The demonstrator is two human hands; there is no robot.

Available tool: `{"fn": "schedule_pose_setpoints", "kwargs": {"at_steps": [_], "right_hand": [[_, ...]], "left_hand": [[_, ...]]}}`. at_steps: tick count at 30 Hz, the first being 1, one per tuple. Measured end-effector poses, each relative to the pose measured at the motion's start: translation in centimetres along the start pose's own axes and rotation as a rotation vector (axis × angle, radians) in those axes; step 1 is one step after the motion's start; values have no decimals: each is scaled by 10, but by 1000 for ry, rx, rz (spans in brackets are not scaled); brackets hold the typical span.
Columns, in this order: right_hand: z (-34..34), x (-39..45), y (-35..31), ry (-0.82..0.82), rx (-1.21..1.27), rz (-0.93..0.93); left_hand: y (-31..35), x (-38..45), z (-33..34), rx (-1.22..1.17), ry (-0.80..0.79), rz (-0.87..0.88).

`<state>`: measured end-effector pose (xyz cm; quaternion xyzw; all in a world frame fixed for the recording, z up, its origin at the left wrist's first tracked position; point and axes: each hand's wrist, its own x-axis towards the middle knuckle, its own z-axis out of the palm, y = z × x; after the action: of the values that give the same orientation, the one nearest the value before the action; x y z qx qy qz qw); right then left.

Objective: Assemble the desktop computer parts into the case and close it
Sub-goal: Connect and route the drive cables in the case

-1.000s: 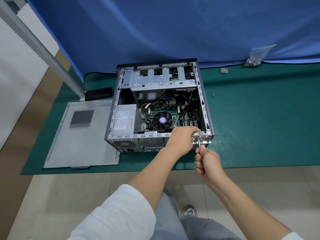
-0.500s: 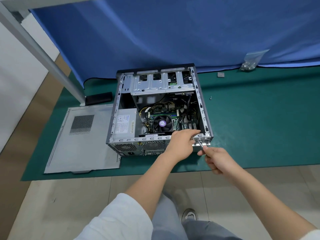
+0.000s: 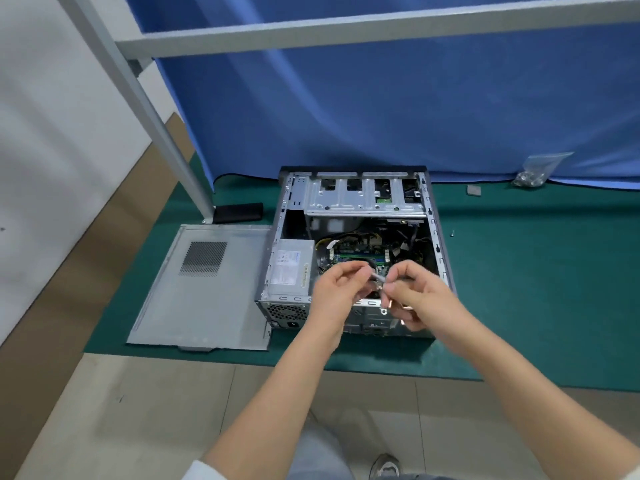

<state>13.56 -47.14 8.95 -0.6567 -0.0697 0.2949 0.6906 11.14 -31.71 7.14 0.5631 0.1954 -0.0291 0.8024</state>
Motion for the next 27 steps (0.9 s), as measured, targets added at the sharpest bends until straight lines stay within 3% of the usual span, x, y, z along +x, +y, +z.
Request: {"fn": "schedule_pose_setpoints", "kwargs": {"at_steps": [3, 5, 8, 11, 14, 16, 18, 22, 27], "right_hand": [[21, 19, -17, -72, 266, -73], [41, 37, -24, -103, 301, -108], [70, 70, -24, -66, 113, -141], [94, 104, -9, 21, -94, -162], [111, 140, 17, 139, -450, -150], [119, 156, 38, 186, -701, -137], [127, 162, 56, 237, -813, -150], [130, 166, 71, 202, -1036, -245], [127, 167, 69, 236, -970, -266]], "left_hand": [[20, 15, -24, -158, -13, -54], [32, 24, -38, -169, -46, -61], [49, 40, -64, -34, -48, -37], [58, 61, -105, 202, 94, 52], [52, 79, -166, 600, 293, 157], [35, 84, -211, 884, 323, 130], [11, 84, -251, 1125, 259, 33], [-29, 77, -303, 1429, -58, -187], [-40, 72, -334, 1573, -237, -327]]}}
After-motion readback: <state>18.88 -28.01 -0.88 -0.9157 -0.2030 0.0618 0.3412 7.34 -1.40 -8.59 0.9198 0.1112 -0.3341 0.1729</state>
